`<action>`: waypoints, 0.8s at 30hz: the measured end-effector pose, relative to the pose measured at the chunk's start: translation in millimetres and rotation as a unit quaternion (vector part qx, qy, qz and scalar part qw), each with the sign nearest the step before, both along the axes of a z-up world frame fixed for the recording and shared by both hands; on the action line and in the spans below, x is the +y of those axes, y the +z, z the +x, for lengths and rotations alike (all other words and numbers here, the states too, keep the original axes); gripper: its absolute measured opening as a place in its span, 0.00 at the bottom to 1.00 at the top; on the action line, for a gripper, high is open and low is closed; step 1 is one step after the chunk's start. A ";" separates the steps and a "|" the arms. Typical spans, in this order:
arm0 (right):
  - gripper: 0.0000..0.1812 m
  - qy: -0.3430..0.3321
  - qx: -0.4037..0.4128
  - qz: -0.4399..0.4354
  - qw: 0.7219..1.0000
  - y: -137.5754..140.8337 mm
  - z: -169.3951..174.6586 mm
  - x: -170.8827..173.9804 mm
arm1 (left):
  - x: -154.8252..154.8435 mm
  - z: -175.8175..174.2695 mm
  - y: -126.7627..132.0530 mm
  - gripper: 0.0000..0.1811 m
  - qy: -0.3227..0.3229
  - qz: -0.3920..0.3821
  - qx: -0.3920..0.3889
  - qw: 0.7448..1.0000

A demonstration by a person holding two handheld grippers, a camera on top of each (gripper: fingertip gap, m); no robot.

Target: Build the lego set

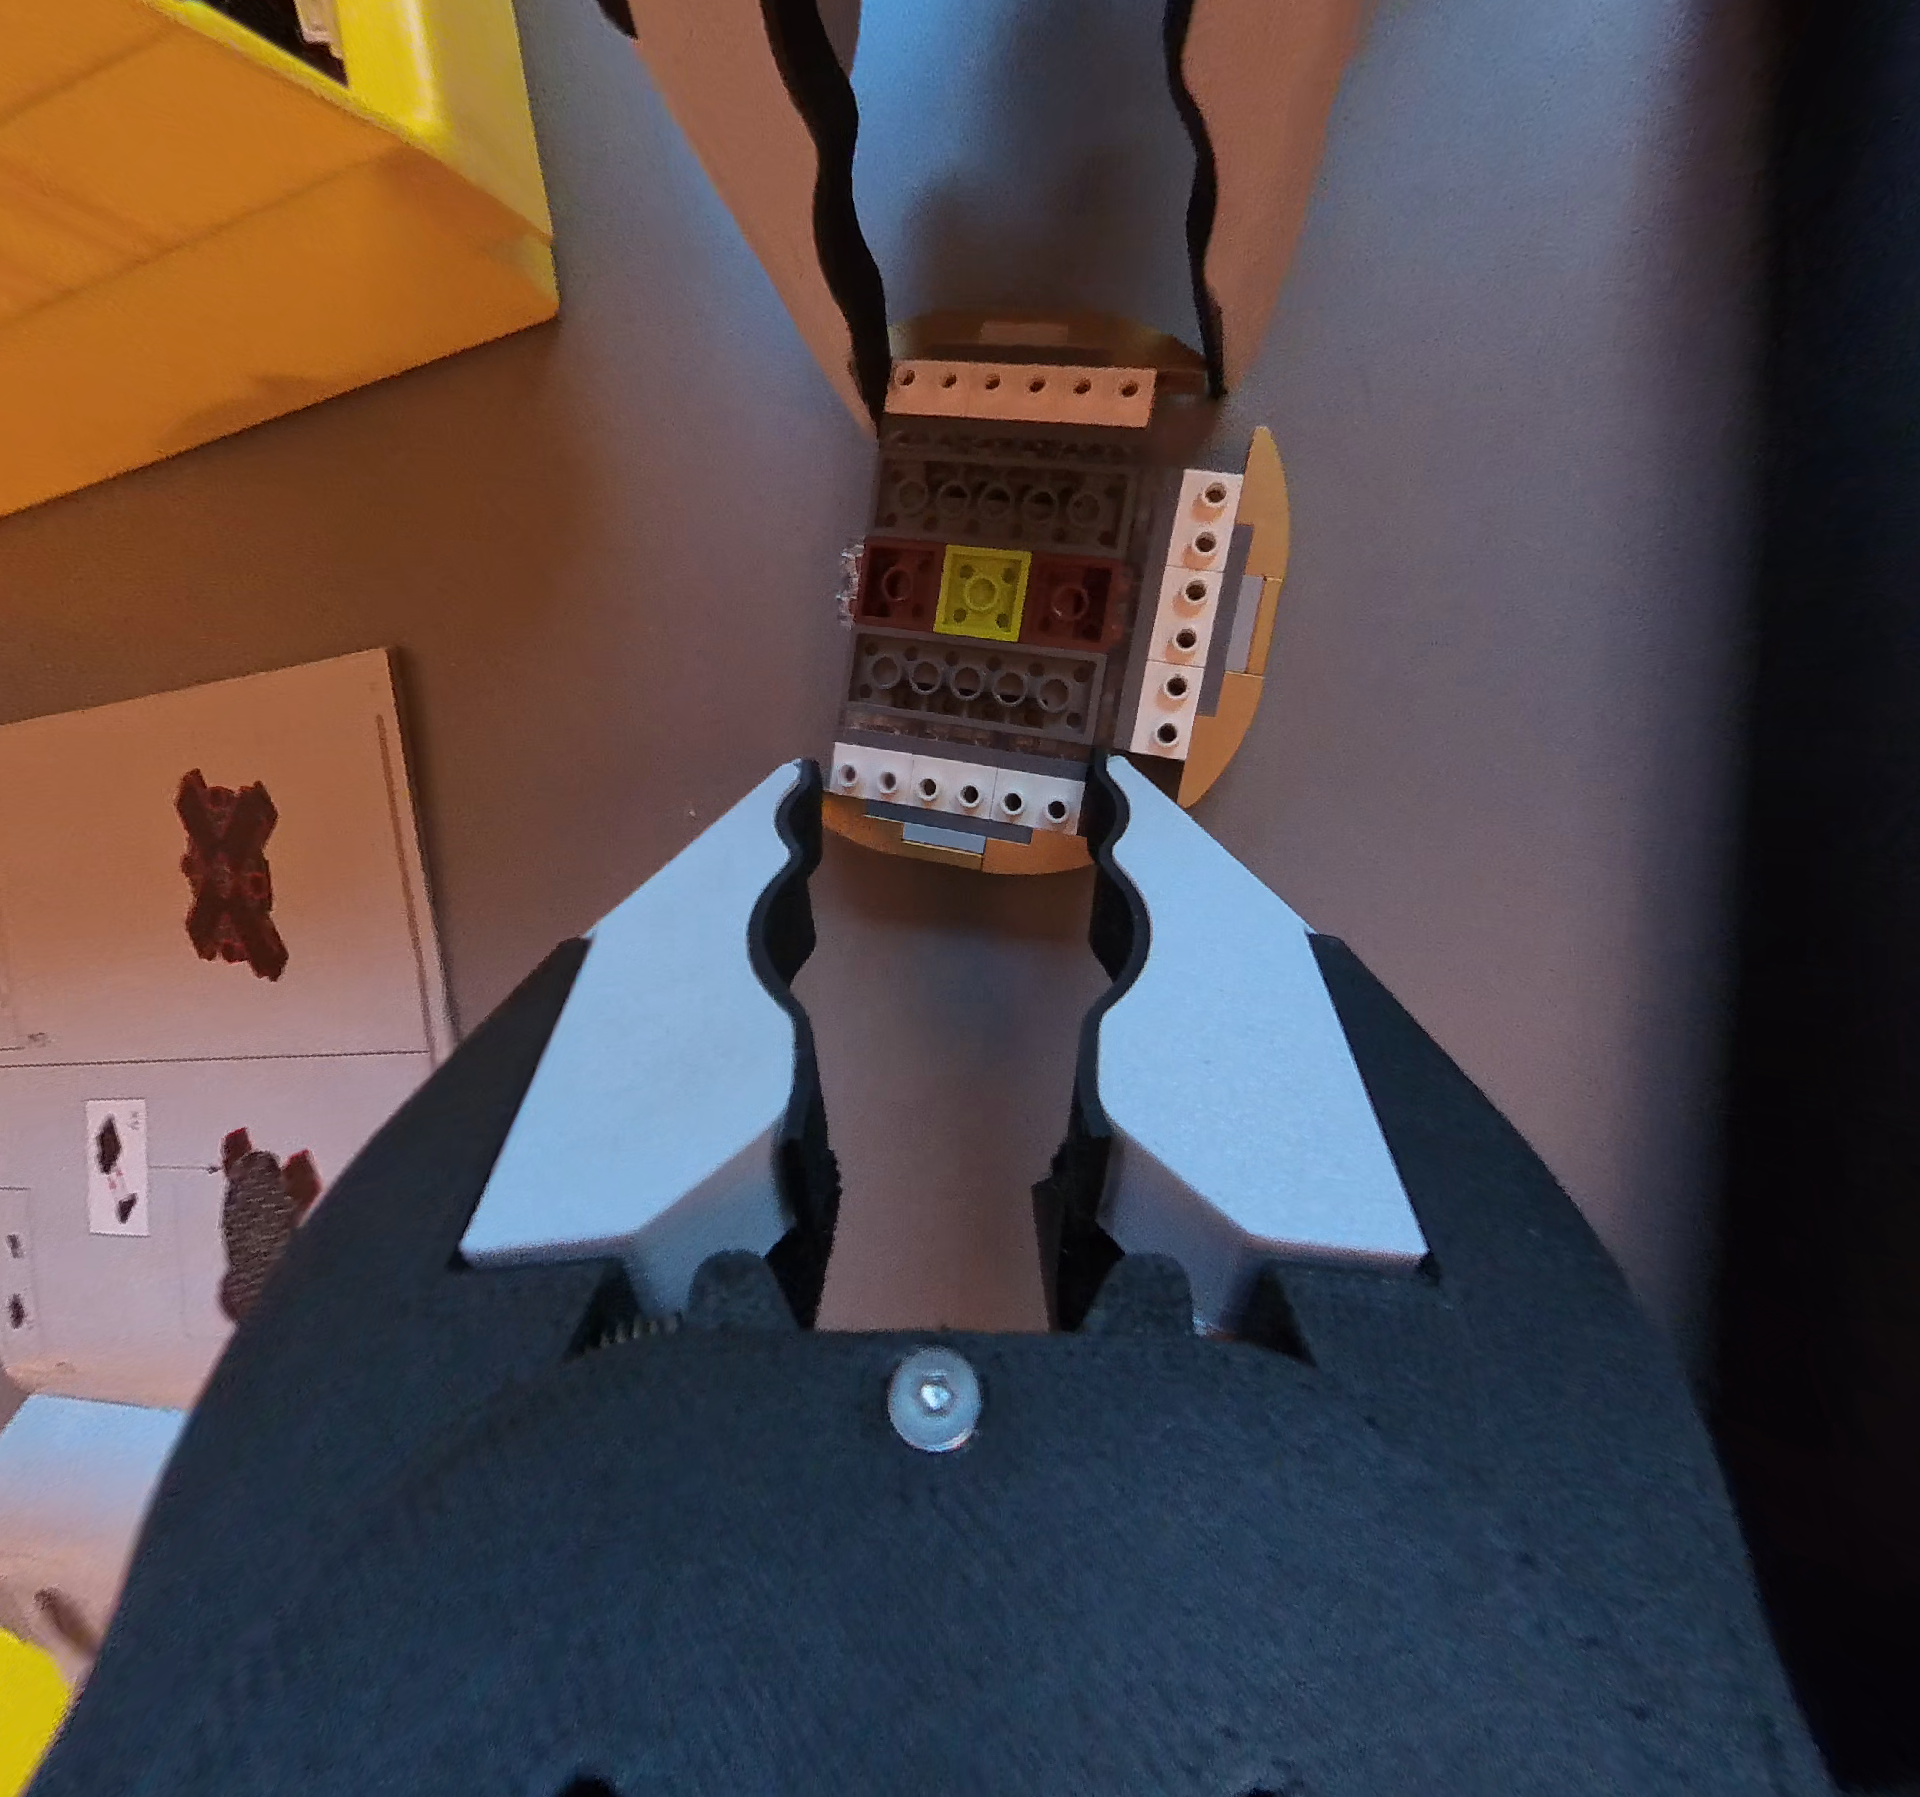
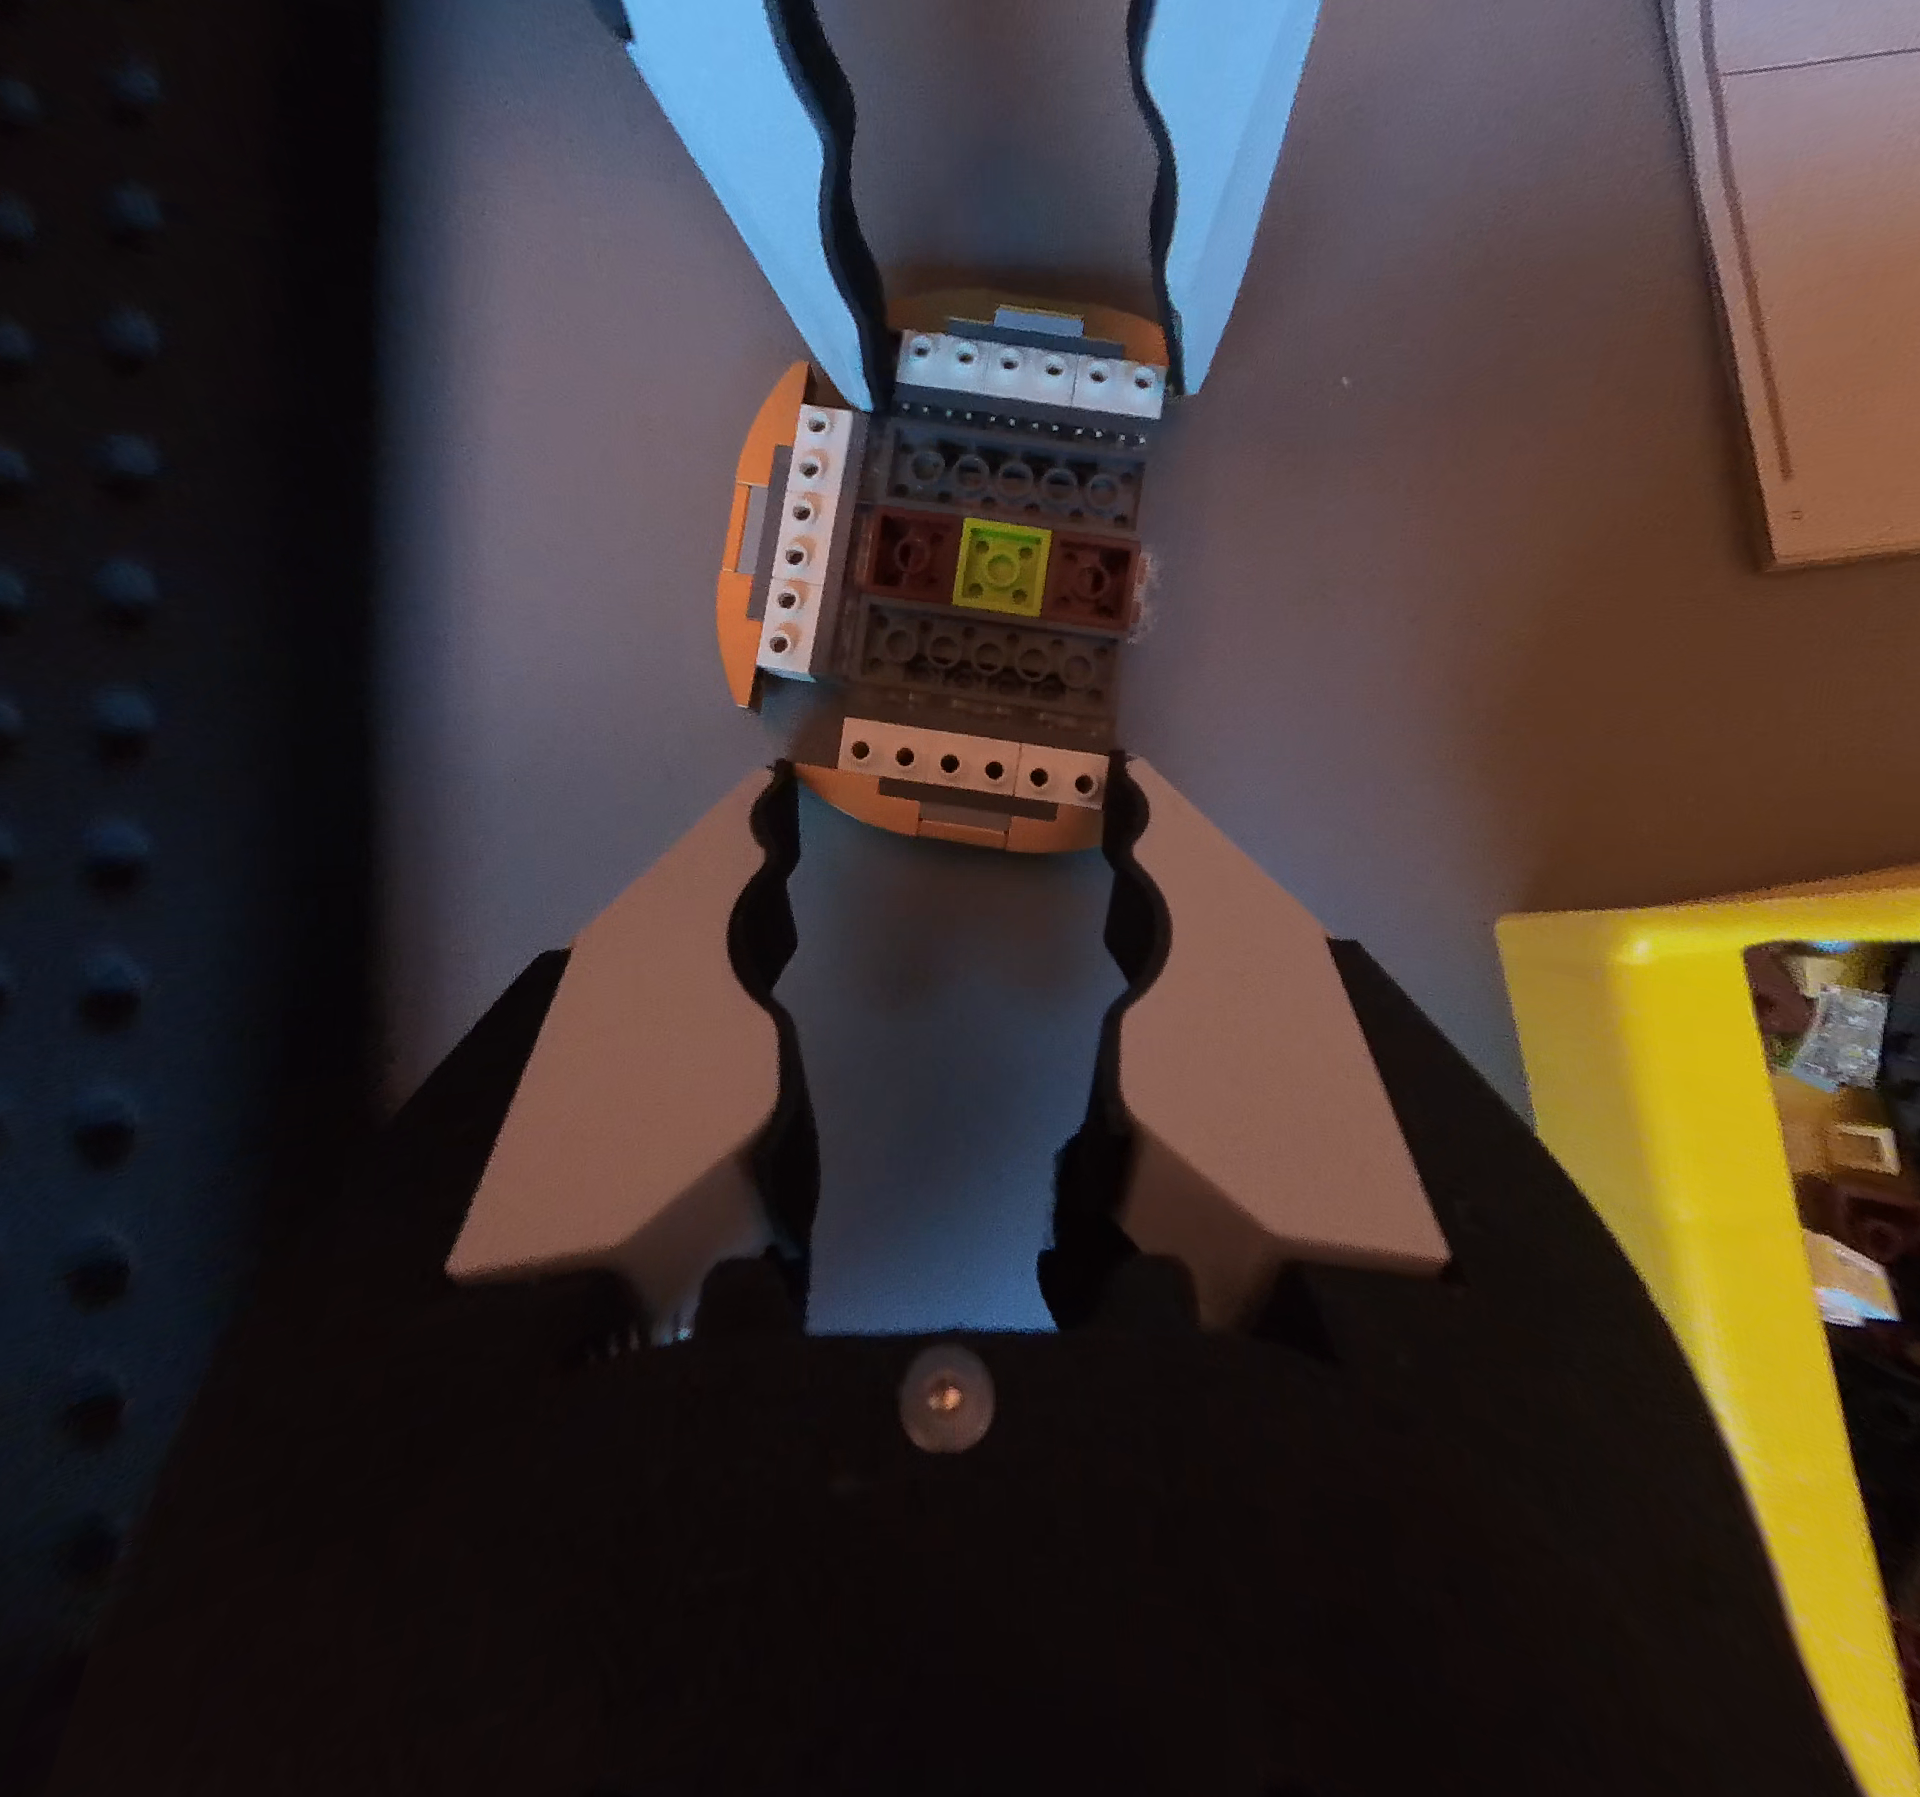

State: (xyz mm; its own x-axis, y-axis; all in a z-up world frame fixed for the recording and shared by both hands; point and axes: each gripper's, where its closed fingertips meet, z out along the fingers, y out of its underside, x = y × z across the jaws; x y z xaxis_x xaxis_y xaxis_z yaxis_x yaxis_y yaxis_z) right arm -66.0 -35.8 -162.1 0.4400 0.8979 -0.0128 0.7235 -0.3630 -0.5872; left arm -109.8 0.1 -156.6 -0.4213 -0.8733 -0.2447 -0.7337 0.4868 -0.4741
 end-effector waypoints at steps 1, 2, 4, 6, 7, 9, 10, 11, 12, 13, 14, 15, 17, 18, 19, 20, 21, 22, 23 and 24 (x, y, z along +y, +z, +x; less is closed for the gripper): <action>0.32 -0.001 0.006 -0.003 1.000 0.4 0.4 0.4 | 0.4 0.5 0.5 0.28 -0.001 0.011 -0.001 1.000; 0.32 0.000 0.009 -0.003 1.000 0.6 0.8 0.6 | 0.6 1.0 1.1 0.28 -0.004 0.022 -0.002 1.000; 0.32 0.003 0.013 -0.001 1.000 0.7 1.7 1.1 | 1.8 2.5 2.6 0.29 -0.009 0.049 -0.006 0.999; 0.32 0.001 0.014 -0.001 1.000 0.8 2.9 2.1 | 1.8 3.3 3.7 0.28 -0.017 0.071 -0.011 0.997; 0.32 0.002 0.015 -0.001 1.000 0.8 3.1 2.3 | 1.6 3.4 3.8 0.28 -0.020 0.079 -0.012 0.997; 0.31 0.003 0.015 0.001 1.000 0.9 3.3 2.9 | -0.6 2.4 3.0 0.25 -0.026 0.080 -0.010 0.996; 0.31 0.005 0.014 0.004 1.000 0.7 3.4 3.3 | -0.7 2.4 3.0 0.25 -0.026 0.082 -0.010 0.996; 0.31 0.007 0.011 0.008 1.000 0.4 3.5 3.7 | -0.7 2.4 3.0 0.25 -0.026 0.084 -0.010 0.996; 0.31 0.008 0.010 0.010 1.000 0.3 3.5 3.8 | -1.1 2.1 2.9 0.24 -0.026 0.084 -0.009 0.996; 0.32 0.008 0.009 0.009 1.000 0.3 3.6 3.7 | -1.3 2.0 2.8 0.24 -0.027 0.084 -0.008 0.996; 0.32 0.008 0.010 0.009 1.000 0.3 3.6 3.8 | -1.5 1.9 2.8 0.24 -0.027 0.084 -0.008 0.996; 0.32 0.008 0.011 0.009 1.000 0.3 3.6 3.9 | -1.8 1.7 2.6 0.23 -0.027 0.083 -0.008 0.996; 0.32 0.008 0.012 0.009 1.000 0.3 3.6 3.9 | -2.1 1.5 2.3 0.23 -0.025 0.081 -0.007 0.996; 0.32 0.007 0.012 0.009 1.000 0.3 3.7 3.9 | -2.0 1.5 2.3 0.23 -0.025 0.080 -0.007 0.996; 0.32 0.008 0.012 0.009 1.000 0.3 3.6 3.9 | -1.9 1.4 2.3 0.23 -0.024 0.080 -0.007 0.996; 0.32 0.008 0.012 0.009 1.000 0.3 3.7 3.9 | -1.8 1.5 2.3 0.23 -0.022 0.079 -0.007 0.997; 0.32 0.007 0.013 0.009 1.000 0.4 3.6 3.9 | -1.3 1.6 2.4 0.24 -0.020 0.079 -0.008 0.997; 0.32 0.007 0.014 0.009 1.000 0.4 3.7 3.9 | -0.9 1.7 2.5 0.24 -0.018 0.078 -0.009 0.997; 0.32 0.006 0.015 0.009 1.000 0.5 3.7 3.8 | -0.7 1.8 2.6 0.24 -0.016 0.077 -0.009 0.997; 0.32 0.006 0.016 0.009 1.000 0.5 3.6 3.8 | -0.4 1.7 2.5 0.24 -0.014 0.075 -0.009 0.997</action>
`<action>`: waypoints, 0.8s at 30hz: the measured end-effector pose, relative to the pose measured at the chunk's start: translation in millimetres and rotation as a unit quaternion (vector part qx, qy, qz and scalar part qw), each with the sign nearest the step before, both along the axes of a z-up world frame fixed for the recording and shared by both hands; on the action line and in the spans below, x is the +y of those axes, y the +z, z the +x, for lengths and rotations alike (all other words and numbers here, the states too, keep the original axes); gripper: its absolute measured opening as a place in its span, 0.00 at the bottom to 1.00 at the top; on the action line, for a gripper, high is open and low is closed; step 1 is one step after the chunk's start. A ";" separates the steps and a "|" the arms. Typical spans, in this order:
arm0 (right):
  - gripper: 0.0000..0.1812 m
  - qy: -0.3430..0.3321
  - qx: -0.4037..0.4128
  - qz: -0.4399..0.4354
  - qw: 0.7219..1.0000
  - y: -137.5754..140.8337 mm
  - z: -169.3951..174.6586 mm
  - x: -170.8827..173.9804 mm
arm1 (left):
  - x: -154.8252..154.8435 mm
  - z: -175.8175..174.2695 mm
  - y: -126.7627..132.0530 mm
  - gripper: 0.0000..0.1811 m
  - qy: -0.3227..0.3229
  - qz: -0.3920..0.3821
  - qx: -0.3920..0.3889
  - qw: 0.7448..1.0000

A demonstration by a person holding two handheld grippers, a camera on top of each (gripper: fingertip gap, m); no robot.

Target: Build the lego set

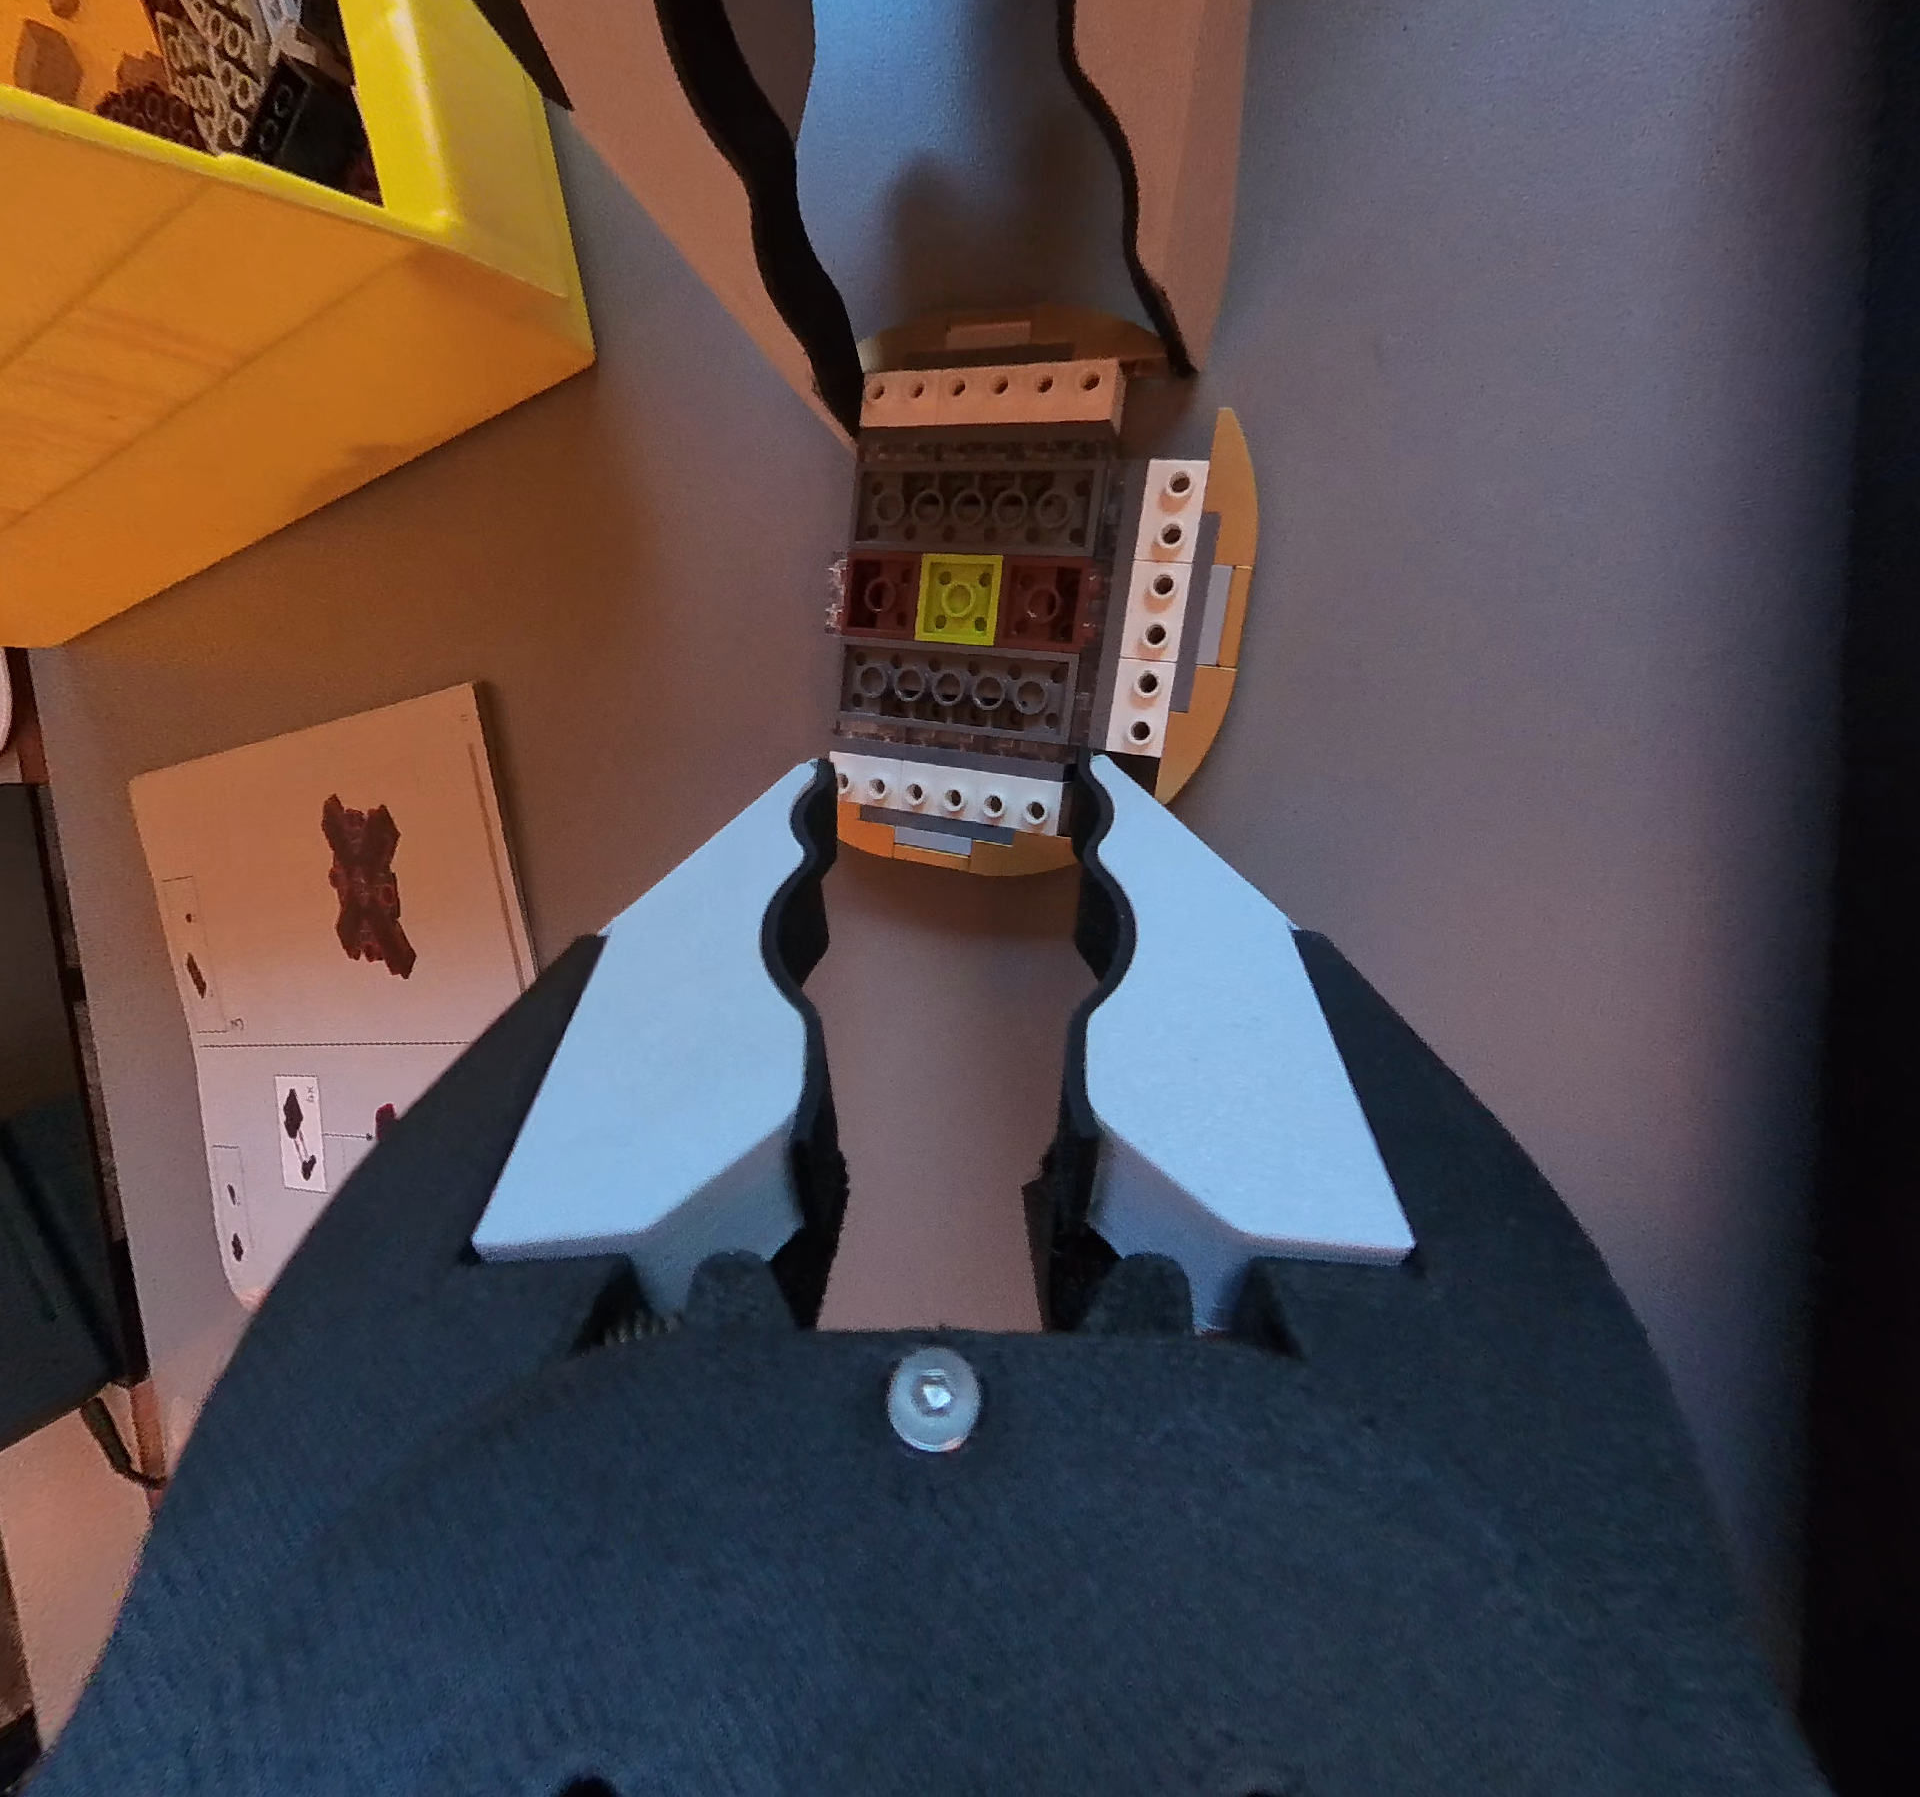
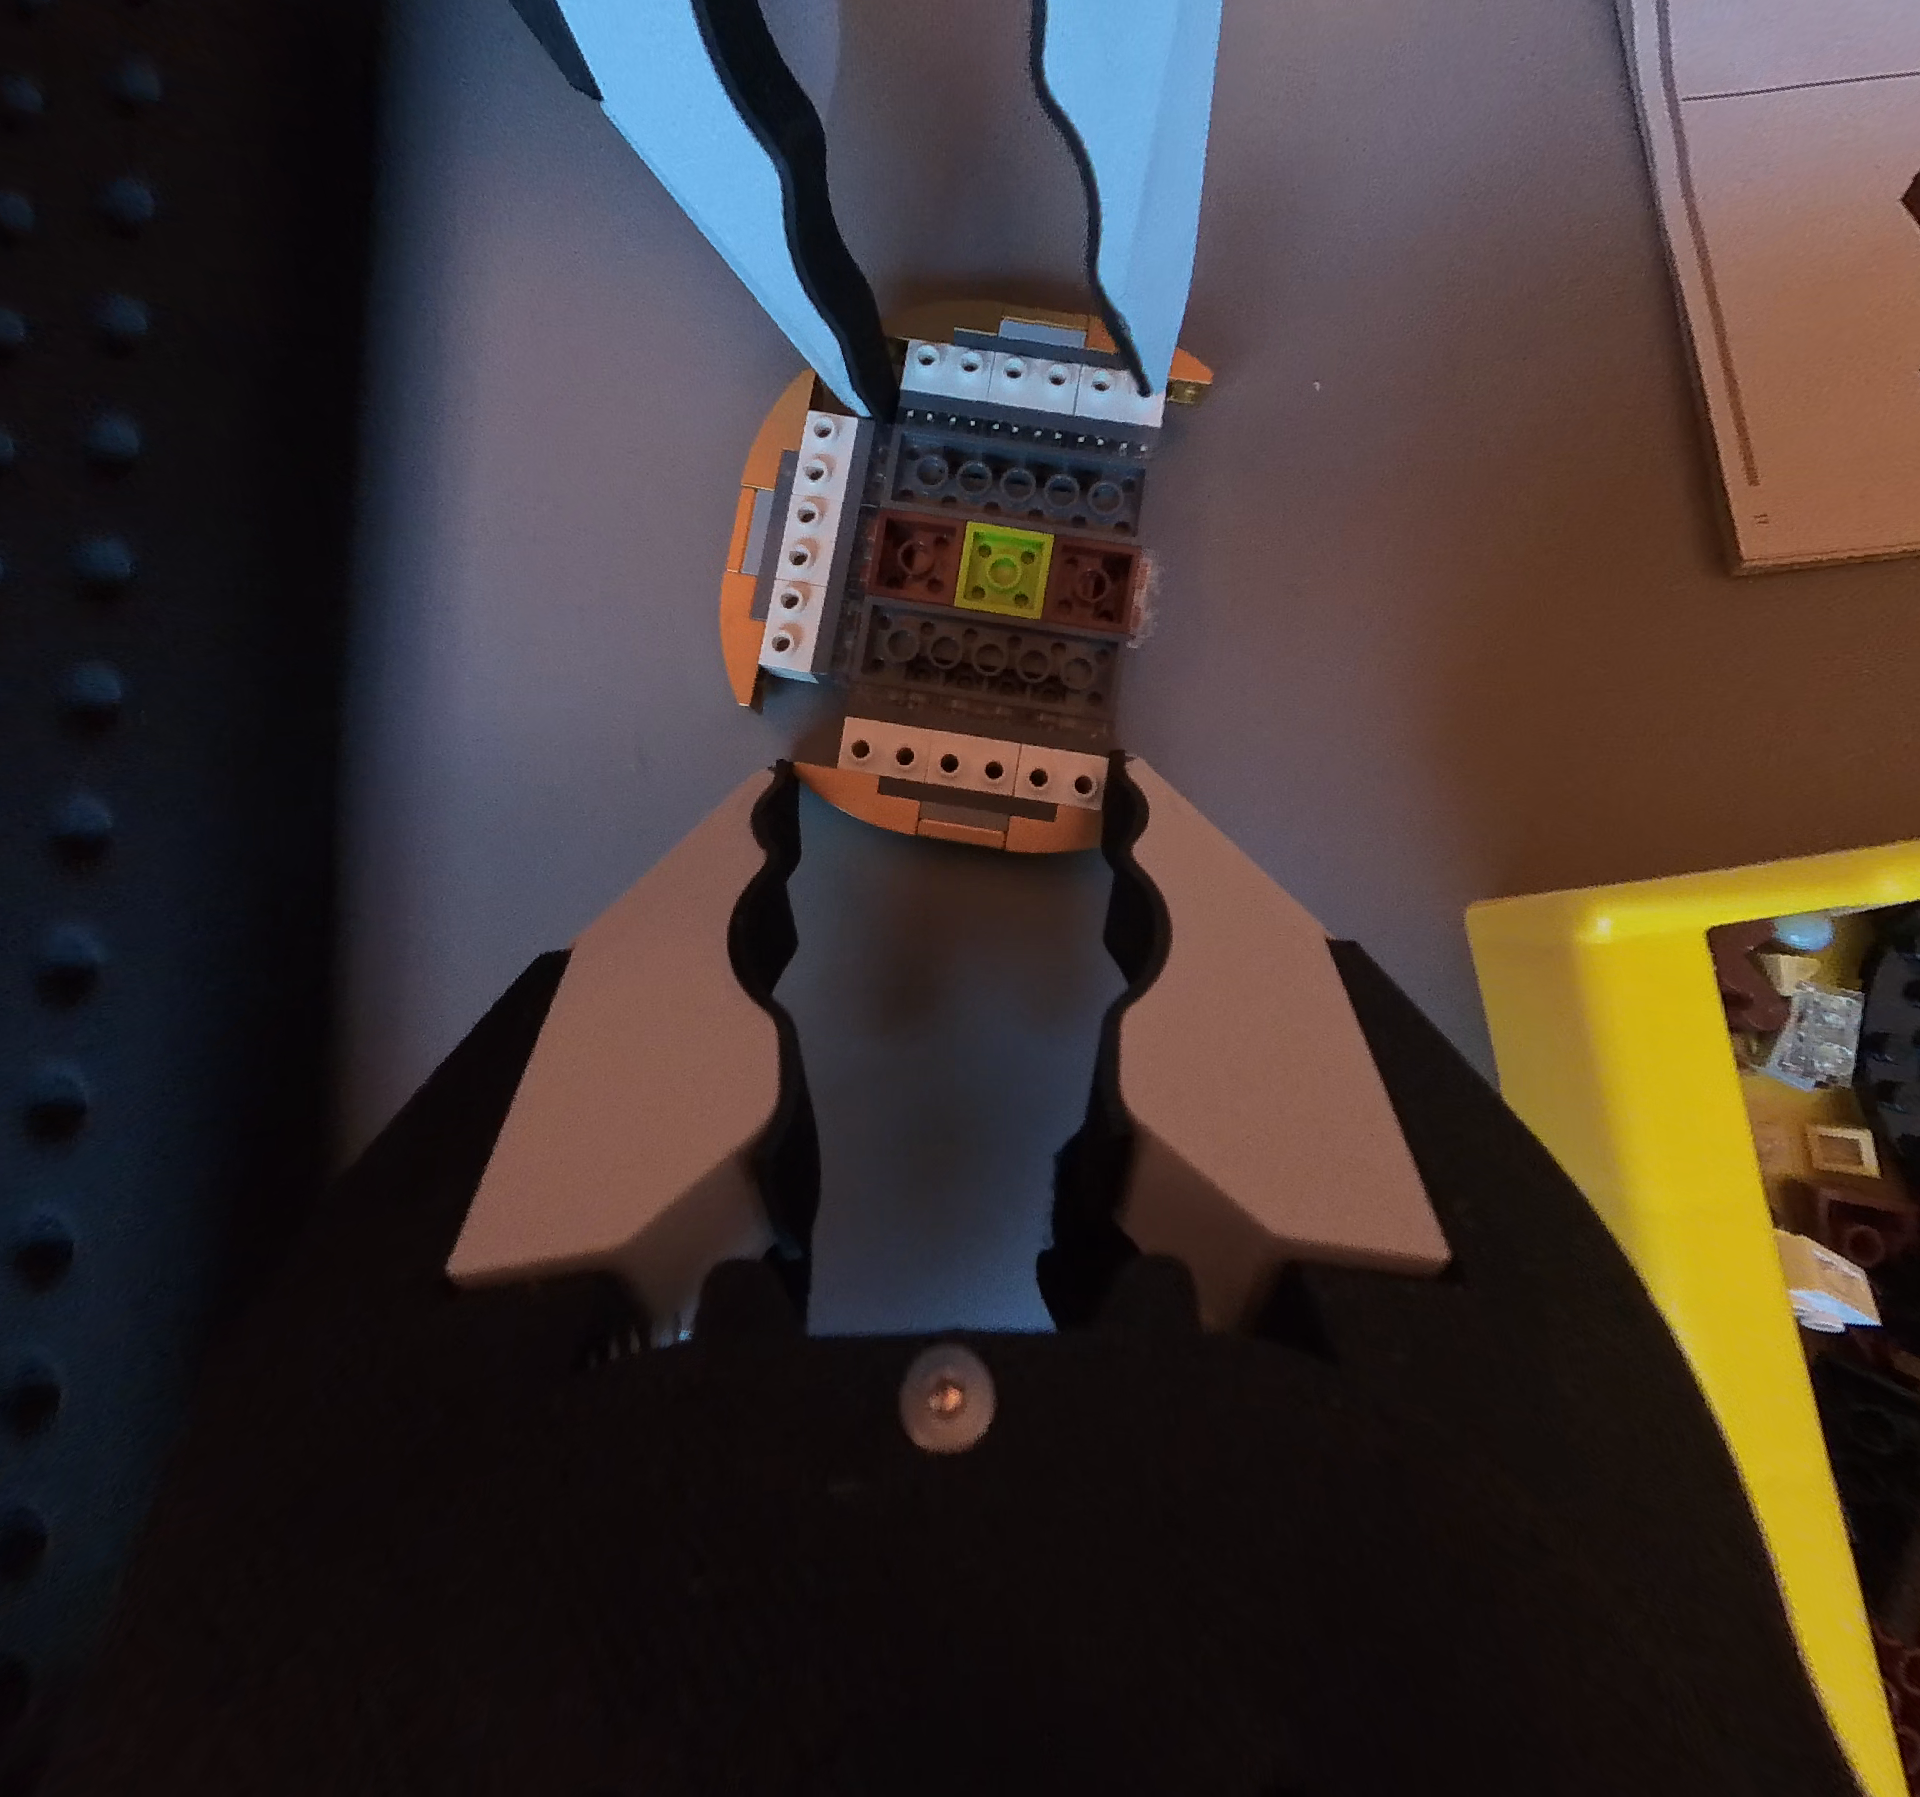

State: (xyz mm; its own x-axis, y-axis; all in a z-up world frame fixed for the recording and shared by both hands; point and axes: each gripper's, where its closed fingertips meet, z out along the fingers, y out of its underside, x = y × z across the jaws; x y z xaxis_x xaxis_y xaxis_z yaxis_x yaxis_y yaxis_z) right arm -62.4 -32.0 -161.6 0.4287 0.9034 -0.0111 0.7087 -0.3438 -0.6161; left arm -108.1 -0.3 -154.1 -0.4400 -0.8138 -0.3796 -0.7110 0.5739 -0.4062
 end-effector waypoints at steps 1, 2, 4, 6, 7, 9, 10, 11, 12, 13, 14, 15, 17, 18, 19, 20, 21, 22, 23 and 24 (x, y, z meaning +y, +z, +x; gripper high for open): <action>0.32 0.000 0.000 0.000 1.000 0.0 0.0 0.0 | 0.7 0.2 0.1 0.25 0.004 -0.001 -0.001 1.000; 0.32 0.000 0.001 0.000 1.000 -0.1 0.0 0.0 | 2.0 0.3 0.4 0.26 0.011 -0.002 -0.003 1.000; 0.32 -0.003 0.002 -0.002 1.000 0.1 0.0 0.0 | 1.4 -5.6 -1.9 0.23 0.032 -0.026 0.014 0.999; 0.32 -0.002 0.002 -0.002 1.000 0.0 0.0 -0.1 | 1.3 -9.9 0.9 0.29 0.059 -0.077 0.018 0.995; 0.32 -0.002 0.003 -0.002 1.000 0.0 -0.1 -0.1 | 5.1 -9.0 6.7 0.34 0.076 -0.101 0.002 0.992; 0.32 -0.003 0.003 -0.002 1.000 0.0 -0.1 -0.2 | 17.6 -6.3 22.9 0.37 0.114 -0.143 -0.042 0.982; 0.32 -0.003 0.003 -0.002 1.000 0.0 -0.1 -0.1 | 34.6 -2.1 34.5 0.38 0.148 -0.137 -0.081 0.976; 0.32 -0.003 0.002 -0.002 1.000 0.1 -0.1 -0.1 | 52.2 0.4 45.2 0.38 0.184 -0.130 -0.114 0.968; 0.32 -0.002 0.003 -0.002 1.000 0.1 -0.2 -0.1 | 76.7 -0.3 53.8 0.36 0.236 -0.104 -0.140 0.956; 0.32 -0.003 0.004 -0.003 1.000 0.3 -0.4 0.0 | 105.3 -6.2 59.4 0.35 0.294 -0.055 -0.151 0.942; 0.32 -0.003 0.006 -0.004 1.000 0.3 -0.7 0.2 | 128.8 -15.7 61.4 0.35 0.337 0.003 -0.139 0.931; 0.32 -0.004 0.007 -0.005 1.000 0.4 -0.9 0.3 | 146.4 -25.8 62.1 0.36 0.364 0.064 -0.111 0.922; 0.32 -0.005 0.009 -0.004 1.000 0.4 -0.9 0.4 | 169.8 -39.6 69.7 0.33 0.391 0.168 -0.063 0.903; 0.32 -0.006 0.011 -0.003 1.000 0.5 -0.9 0.4 | 176.9 -39.4 78.7 0.33 0.390 0.202 -0.059 0.897; 0.32 -0.007 0.013 -0.003 1.000 0.5 -1.0 0.4 | 184.4 -37.4 92.8 0.30 0.380 0.237 -0.063 0.892; 0.32 -0.006 0.015 -0.002 1.000 0.5 -1.0 0.4 | 195.5 -38.4 113.9 0.27 0.372 0.285 -0.064 0.881; 0.32 -0.006 0.017 -0.001 1.000 0.5 -1.1 0.4 | 208.2 -42.3 139.4 0.26 0.368 0.334 -0.058 0.866; 0.32 -0.007 0.020 -0.002 1.000 0.6 -1.1 0.4 | 220.1 -46.7 168.1 0.26 0.371 0.371 -0.055 0.850; 0.32 -0.008 0.022 -0.002 1.000 0.7 -1.2 0.5 | 229.0 -49.1 196.8 0.27 0.378 0.383 -0.062 0.841; 0.32 -0.009 0.023 -0.003 1.000 0.8 -1.3 0.5 | 235.4 -48.2 225.6 0.27 0.385 0.376 -0.082 0.839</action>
